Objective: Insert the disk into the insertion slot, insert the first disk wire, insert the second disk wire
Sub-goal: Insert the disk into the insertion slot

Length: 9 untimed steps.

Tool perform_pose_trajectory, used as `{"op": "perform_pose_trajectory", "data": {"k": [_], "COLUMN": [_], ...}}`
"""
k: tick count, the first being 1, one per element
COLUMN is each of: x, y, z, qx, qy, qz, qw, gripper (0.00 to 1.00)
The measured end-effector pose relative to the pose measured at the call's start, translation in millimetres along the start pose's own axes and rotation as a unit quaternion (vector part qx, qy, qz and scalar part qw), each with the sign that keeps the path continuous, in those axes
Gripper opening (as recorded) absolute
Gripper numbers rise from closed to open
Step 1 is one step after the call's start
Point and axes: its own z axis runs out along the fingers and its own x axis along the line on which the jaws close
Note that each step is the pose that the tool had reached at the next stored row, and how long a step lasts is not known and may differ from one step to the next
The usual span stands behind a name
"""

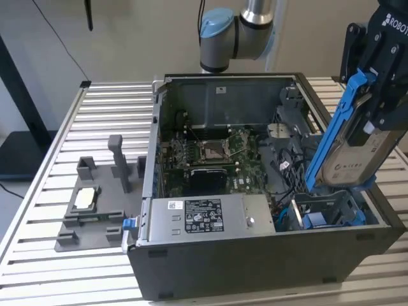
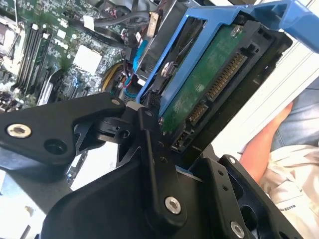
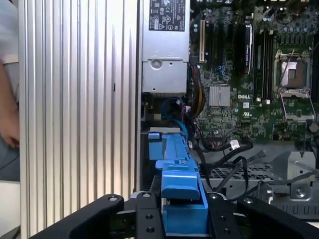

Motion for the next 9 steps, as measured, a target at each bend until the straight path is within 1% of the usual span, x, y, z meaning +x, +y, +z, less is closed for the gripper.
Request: {"op": "perform_pose_trajectory", "data": {"k": [6,9], "x": [0.0,0.2], "y": [-0.3,-0.4], "z": [9.0,13.9], "qx": [0.0041,0.0054], "qy": [0.0000,0.0001], "qz": [-0.003,-0.004], "qw": [0.99999,0.99998], "gripper": [0.33,0.33]}}
